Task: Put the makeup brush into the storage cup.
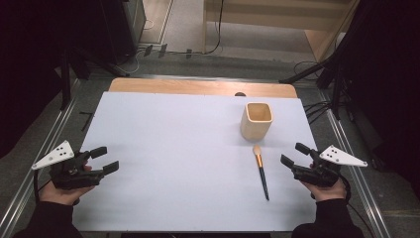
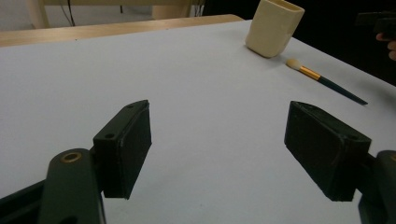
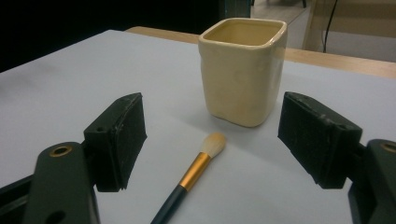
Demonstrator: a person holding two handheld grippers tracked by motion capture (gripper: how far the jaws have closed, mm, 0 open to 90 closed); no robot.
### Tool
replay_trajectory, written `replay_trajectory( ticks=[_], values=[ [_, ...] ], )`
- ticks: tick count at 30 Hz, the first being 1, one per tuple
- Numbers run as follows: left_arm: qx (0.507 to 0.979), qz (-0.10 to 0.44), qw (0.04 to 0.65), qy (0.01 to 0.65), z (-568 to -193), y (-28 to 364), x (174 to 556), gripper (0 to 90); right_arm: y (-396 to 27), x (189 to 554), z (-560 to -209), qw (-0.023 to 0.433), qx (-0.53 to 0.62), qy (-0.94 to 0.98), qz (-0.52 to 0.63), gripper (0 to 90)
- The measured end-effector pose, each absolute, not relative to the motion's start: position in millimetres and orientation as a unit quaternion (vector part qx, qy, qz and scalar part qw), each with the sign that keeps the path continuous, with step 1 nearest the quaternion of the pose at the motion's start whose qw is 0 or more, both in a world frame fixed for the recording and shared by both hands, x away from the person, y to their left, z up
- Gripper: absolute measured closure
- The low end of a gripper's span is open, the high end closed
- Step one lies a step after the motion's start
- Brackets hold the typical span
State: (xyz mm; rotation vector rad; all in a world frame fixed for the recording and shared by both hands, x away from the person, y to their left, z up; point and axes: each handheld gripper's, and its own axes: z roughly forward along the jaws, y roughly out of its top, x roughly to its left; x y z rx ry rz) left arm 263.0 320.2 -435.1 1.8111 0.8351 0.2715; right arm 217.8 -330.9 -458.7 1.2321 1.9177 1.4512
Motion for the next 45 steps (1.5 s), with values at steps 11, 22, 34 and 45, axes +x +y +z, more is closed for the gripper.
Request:
replay_trajectory(
  ticks=[11, 22, 34, 45],
  values=[
    [0.758, 0.113, 0.534, 0.356, -435.0, 321.0, 263.7, 23.4, -331.7, 216.2, -457.5, 0.219, 0.444, 0.69, 0.528, 25.7],
    [0.757, 0.108, 0.535, 0.359, -434.1, 321.6, 263.8, 23.1, -336.9, 211.7, -454.5, 0.219, 0.464, 0.67, 0.536, 26.2],
    [0.756, 0.12, 0.536, 0.356, -433.4, 323.1, 263.0, 22.5, -337.2, 212.1, -455.4, 0.225, 0.457, 0.675, 0.534, 26.2],
    [0.76, 0.126, 0.54, 0.34, -433.2, 326.0, 262.7, 21.6, -338.4, 212.3, -456.4, 0.218, 0.449, 0.677, 0.541, 26.2]
  ],
)
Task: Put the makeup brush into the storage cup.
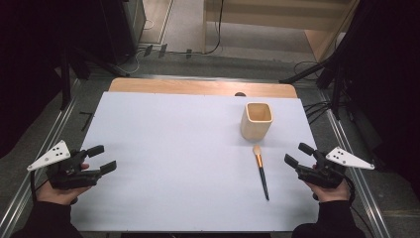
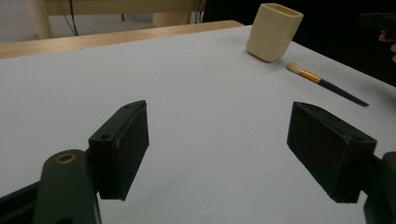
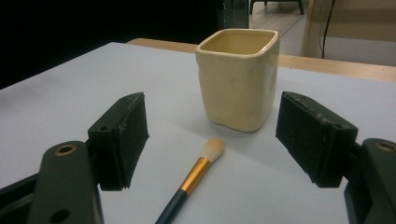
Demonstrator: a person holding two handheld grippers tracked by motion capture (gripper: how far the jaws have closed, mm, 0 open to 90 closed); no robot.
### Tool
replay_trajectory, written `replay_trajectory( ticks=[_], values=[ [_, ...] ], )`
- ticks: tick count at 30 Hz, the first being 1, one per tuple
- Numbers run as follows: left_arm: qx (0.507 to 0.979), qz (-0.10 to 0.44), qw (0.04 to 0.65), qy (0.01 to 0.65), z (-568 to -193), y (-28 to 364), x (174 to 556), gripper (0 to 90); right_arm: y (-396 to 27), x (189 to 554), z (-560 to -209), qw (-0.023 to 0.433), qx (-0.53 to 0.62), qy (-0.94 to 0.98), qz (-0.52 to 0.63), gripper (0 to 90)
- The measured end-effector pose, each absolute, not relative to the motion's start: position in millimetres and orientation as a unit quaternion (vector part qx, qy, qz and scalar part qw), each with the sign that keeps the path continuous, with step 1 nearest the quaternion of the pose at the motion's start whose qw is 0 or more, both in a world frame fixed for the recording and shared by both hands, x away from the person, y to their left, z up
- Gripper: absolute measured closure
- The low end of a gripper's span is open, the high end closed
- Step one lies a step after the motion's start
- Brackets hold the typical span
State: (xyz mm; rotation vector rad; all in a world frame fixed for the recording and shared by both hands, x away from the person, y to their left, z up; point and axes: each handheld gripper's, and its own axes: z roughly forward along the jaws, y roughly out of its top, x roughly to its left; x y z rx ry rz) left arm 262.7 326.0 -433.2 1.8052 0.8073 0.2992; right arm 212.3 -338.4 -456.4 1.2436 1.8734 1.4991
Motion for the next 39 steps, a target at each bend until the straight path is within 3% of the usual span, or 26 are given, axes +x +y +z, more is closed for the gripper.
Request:
replay_trajectory(
  ticks=[7, 39],
  values=[
    [0.762, 0.136, 0.548, 0.316, -433, 326, 265, 21.4, -337, 212, -456, 0.215, 0.437, 0.682, 0.545, 26.2],
    [0.764, 0.121, 0.55, 0.316, -433, 323, 267, 21.2, -303, 230, -451, 0.186, 0.37, 0.714, 0.565, 26.9]
  ],
)
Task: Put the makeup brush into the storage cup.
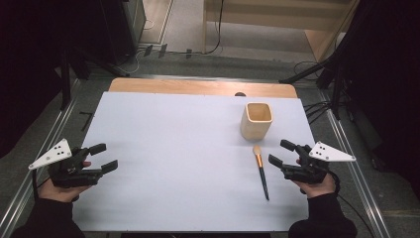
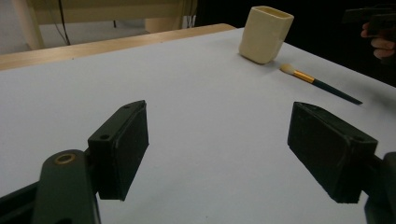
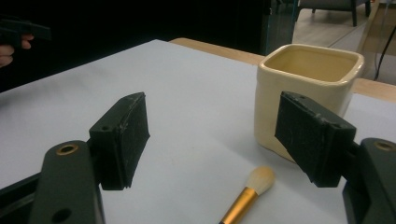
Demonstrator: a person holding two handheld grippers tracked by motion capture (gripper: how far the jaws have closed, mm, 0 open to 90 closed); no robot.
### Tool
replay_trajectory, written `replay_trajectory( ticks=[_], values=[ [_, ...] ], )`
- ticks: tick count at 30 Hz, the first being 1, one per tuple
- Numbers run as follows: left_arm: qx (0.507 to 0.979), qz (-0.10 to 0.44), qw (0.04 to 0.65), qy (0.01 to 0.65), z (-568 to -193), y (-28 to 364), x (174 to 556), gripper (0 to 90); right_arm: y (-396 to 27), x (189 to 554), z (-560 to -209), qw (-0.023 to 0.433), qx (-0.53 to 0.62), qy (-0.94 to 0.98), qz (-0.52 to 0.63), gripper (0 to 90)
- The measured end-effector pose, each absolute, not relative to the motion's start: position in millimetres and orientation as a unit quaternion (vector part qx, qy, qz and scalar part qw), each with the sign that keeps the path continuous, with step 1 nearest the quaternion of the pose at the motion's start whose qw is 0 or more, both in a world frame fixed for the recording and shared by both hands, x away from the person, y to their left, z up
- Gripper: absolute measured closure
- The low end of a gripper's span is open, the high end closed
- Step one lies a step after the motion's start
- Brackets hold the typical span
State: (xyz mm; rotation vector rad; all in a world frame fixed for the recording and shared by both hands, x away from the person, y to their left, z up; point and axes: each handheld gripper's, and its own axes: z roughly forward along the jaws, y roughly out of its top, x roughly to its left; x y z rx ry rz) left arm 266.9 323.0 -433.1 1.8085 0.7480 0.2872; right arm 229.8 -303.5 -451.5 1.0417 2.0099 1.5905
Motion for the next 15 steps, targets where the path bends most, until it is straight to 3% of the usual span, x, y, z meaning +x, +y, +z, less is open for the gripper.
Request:
replay_trajectory(
  ticks=[15],
  values=[
    [0.764, 0.122, 0.55, 0.316, -433, 322, 267, 21.2, -272, 243, -451, 0.167, 0.327, 0.736, 0.569, 26.9]
  ],
)
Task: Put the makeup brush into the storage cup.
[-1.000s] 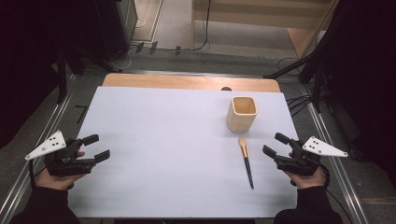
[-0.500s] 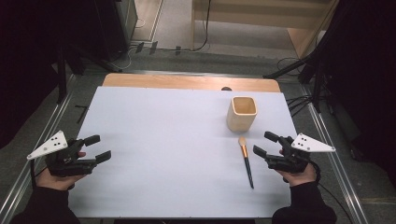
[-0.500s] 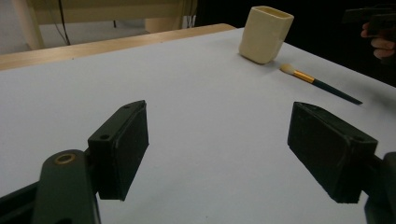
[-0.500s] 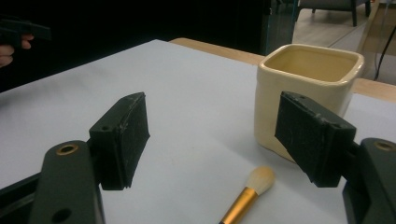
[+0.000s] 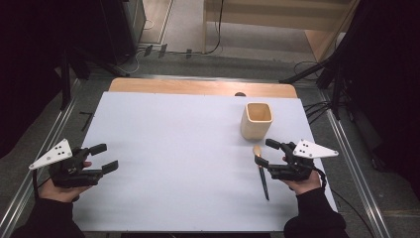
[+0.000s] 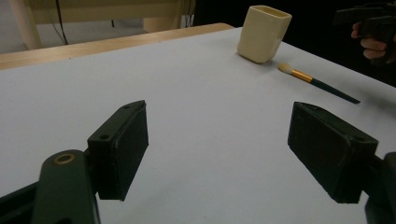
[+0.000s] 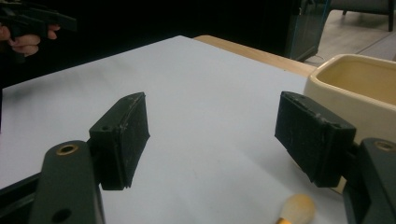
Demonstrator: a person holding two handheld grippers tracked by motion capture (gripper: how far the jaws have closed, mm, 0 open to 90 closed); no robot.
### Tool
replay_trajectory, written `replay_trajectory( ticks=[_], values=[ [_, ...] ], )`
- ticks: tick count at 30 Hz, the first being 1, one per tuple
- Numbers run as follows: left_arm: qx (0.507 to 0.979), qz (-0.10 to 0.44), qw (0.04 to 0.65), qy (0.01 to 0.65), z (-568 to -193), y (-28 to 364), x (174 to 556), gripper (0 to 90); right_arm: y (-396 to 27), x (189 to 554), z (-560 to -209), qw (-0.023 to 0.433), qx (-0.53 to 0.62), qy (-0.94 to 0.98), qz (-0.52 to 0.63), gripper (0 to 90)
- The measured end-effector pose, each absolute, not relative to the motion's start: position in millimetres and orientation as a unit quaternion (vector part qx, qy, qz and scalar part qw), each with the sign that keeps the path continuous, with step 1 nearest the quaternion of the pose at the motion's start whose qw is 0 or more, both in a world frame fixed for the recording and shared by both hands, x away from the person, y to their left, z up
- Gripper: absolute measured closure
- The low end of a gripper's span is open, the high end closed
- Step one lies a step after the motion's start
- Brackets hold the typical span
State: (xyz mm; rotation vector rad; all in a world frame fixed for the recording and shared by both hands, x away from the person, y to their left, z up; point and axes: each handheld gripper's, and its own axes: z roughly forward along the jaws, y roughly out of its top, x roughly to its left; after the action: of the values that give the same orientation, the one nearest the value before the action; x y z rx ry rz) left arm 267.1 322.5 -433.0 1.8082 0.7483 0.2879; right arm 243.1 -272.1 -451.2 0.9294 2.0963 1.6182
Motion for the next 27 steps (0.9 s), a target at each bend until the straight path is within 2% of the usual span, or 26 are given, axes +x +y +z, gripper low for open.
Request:
replay_trajectory(
  ticks=[9, 16, 27],
  values=[
    [0.764, 0.118, 0.55, 0.316, -433, 321, 267, 21.1, -257, 252, -452, 0.161, 0.313, 0.745, 0.567, 27.0],
    [0.763, 0.12, 0.55, 0.319, -433, 323, 267, 21.2, -260, 252, -452, 0.158, 0.327, 0.744, 0.56, 27.7],
    [0.763, 0.115, 0.552, 0.316, -433, 322, 267, 21.2, -252, 263, -438, 0.114, 0.413, 0.794, 0.431, 29.3]
  ],
)
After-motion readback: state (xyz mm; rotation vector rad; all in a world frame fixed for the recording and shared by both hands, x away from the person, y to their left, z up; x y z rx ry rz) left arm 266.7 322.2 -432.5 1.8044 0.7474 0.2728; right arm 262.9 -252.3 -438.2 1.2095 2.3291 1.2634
